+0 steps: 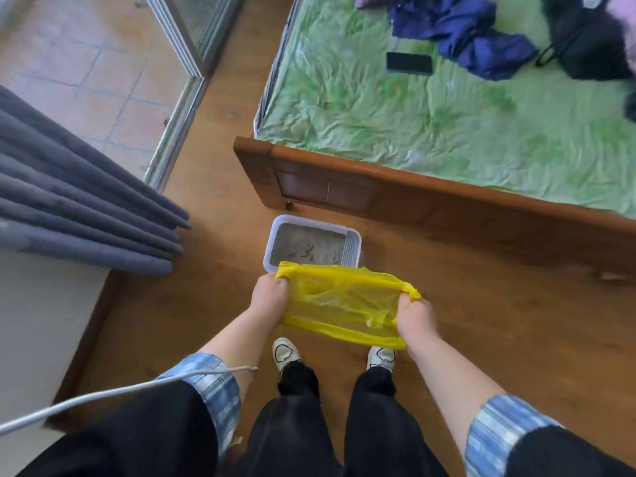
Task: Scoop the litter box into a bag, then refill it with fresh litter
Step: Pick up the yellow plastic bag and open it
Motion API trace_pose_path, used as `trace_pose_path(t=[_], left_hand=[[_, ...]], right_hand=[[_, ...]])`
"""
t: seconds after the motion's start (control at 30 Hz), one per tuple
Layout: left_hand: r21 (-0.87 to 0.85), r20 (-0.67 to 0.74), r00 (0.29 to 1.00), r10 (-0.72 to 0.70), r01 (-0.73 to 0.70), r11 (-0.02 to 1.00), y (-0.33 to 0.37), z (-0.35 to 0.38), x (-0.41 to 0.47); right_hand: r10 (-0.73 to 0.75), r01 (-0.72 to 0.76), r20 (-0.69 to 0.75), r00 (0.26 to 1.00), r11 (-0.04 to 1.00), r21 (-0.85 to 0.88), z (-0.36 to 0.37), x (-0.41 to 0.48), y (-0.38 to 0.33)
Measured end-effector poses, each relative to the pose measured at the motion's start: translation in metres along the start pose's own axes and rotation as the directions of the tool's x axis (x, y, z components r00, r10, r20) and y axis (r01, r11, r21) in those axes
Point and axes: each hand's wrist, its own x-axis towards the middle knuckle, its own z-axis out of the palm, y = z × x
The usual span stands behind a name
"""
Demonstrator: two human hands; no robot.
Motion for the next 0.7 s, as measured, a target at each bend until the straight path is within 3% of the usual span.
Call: trace_pose_path(t=[0.07, 0.27, 0.57, 0.7], left_hand=[[0.035, 0.005, 0.998, 0.056, -0.056, 0.998, -0.002, 0.040, 0.029], [0.124, 0.104, 0.994, 0.014, -0.027, 0.992, -0.014, 0.172, 0.113], [0.143, 0.212, 0.977, 0.004, -0.035, 0.989, -0.070, 0.378, 0.259], [0.093, 0.183, 0.983, -0.033, 0.016, 0.996, -0.087, 0.456, 0.326]], right_hand=[[0.009, -0.010, -0.050, 0.999, 1.000, -0.007, 0.003, 0.041, 0.017], [0.117, -0.120, -0.065, 0.991, 0.992, -0.042, 0.021, 0.179, 0.091], [0.201, -0.209, -0.165, 0.966, 0.978, -0.029, 0.064, 0.392, 0.199], [0.203, -0.220, -0.173, 0.964, 0.972, -0.084, 0.094, 0.478, 0.239]])
